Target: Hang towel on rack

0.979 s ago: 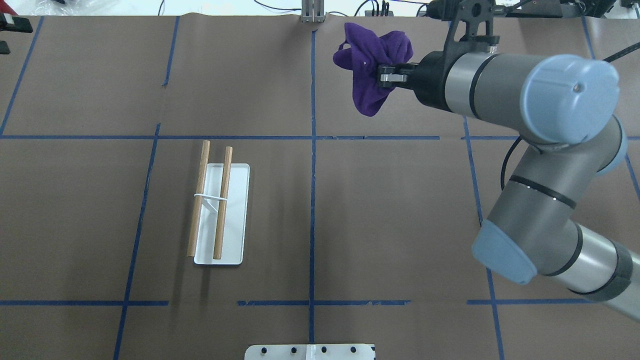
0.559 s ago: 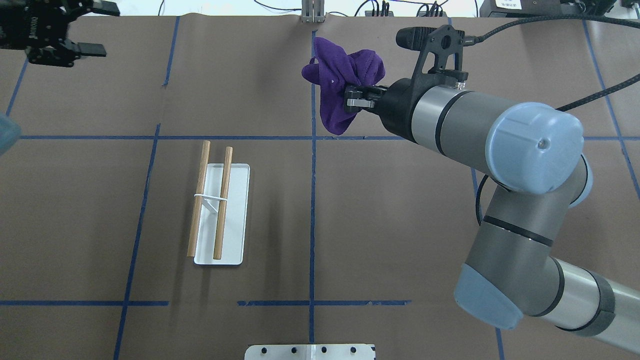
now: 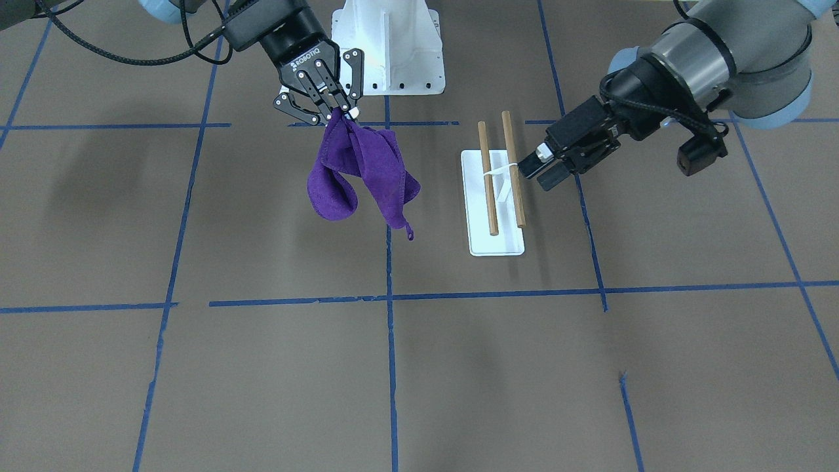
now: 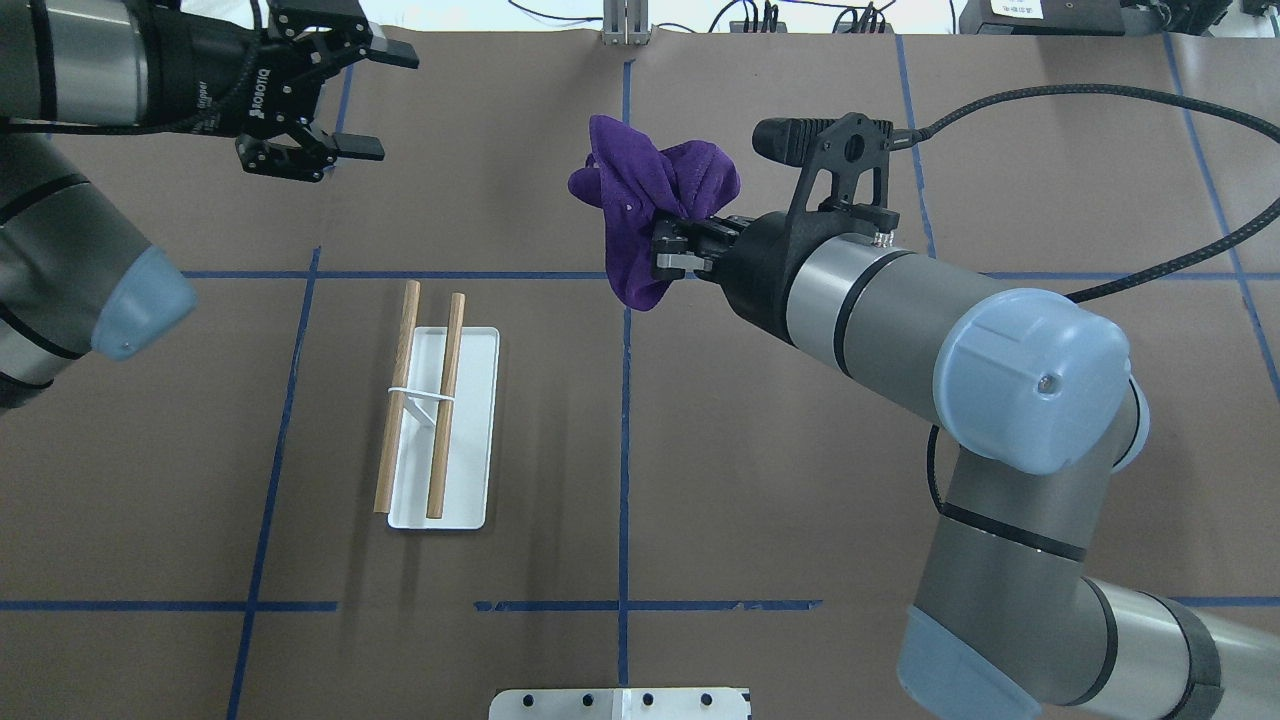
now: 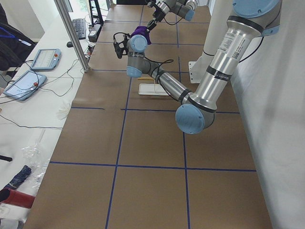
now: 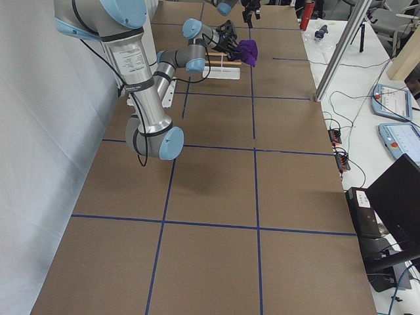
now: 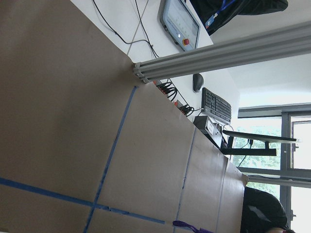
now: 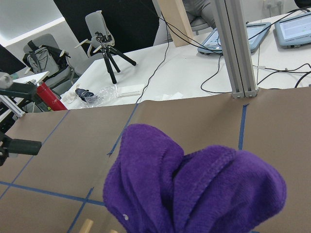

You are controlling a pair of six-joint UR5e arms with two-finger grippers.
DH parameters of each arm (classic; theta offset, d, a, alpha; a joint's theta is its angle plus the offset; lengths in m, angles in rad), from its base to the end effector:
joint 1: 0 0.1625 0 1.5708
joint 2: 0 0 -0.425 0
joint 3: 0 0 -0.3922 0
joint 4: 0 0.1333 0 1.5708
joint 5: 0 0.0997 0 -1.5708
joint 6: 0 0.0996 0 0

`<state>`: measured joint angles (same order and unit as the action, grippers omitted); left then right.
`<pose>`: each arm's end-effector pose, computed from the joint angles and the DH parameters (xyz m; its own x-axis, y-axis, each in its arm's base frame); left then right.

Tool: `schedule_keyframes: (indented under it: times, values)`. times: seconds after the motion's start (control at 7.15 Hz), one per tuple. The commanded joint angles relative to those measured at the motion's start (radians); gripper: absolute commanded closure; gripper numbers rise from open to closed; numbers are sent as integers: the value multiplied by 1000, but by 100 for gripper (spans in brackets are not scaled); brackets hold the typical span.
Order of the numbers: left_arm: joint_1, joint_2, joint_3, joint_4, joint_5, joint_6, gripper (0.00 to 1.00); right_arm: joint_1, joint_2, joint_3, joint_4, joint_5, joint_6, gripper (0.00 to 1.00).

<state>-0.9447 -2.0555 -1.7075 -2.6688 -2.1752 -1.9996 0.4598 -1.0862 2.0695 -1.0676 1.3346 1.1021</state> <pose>0.2796 -0.5175 0.1995 -0.2192 -0.2807 -0.9344 0.2708 0.9026 -0.3347 -0.3967 -0.3712 0.1209 0.3566 -0.3135 0.8801 -0.5373 0.7019 0.4677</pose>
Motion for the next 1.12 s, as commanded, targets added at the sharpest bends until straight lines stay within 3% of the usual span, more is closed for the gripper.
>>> schedule_keyframes:
  times: [0.0, 0.98]
  values:
    - [70, -70, 38, 13, 11, 1, 0, -23, -1, 23, 0, 8, -69, 100]
    - [153, -126, 77, 13, 9, 31, 0, -82, 2, 50, -3, -6, -85, 100]
